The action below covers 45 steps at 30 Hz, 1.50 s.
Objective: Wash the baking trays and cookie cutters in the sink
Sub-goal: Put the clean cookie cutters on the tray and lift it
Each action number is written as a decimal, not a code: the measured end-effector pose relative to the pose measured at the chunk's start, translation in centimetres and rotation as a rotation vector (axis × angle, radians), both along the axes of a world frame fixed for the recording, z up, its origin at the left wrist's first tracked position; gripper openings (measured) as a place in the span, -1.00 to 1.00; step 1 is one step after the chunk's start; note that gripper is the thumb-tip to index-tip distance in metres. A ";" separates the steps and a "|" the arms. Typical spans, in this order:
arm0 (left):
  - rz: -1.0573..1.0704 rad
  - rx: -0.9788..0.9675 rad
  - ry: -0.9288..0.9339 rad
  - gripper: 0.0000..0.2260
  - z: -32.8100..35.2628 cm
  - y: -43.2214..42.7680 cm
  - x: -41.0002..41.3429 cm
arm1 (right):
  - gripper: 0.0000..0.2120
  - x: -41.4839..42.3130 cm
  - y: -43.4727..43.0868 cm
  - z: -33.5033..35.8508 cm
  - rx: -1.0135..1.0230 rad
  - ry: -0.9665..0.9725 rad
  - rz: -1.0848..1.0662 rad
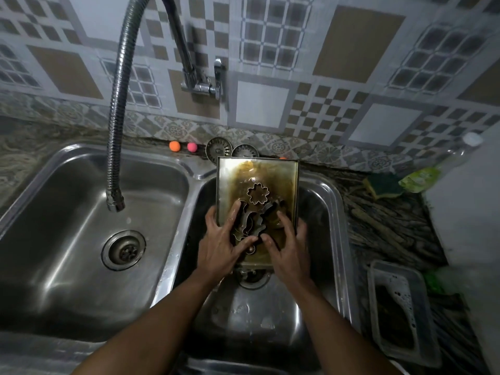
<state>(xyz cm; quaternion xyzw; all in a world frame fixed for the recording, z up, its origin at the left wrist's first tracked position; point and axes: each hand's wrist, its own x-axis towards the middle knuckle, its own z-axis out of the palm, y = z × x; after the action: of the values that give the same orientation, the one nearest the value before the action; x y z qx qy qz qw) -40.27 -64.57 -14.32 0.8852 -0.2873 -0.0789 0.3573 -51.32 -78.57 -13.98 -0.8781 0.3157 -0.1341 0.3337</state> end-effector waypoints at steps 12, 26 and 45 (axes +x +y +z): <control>-0.031 -0.119 -0.243 -0.23 5.8 -0.3 2.7 | -0.31 2.2 0.5 6.9 -0.188 -0.169 0.022; -0.060 -0.259 -0.536 -0.22 15.6 -2.4 4.2 | -0.34 3.6 -1.5 15.1 -0.448 -0.352 -0.010; -0.052 -0.422 -0.774 -0.23 25.1 -2.8 4.9 | -0.38 4.9 -1.9 24.1 -0.635 -0.607 -0.057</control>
<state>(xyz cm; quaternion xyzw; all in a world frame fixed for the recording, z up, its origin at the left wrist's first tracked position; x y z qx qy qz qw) -35.40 -67.32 10.82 0.7495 -0.4321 0.3099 0.3943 -46.46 -80.47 10.13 -0.8490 0.1704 -0.4853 0.1209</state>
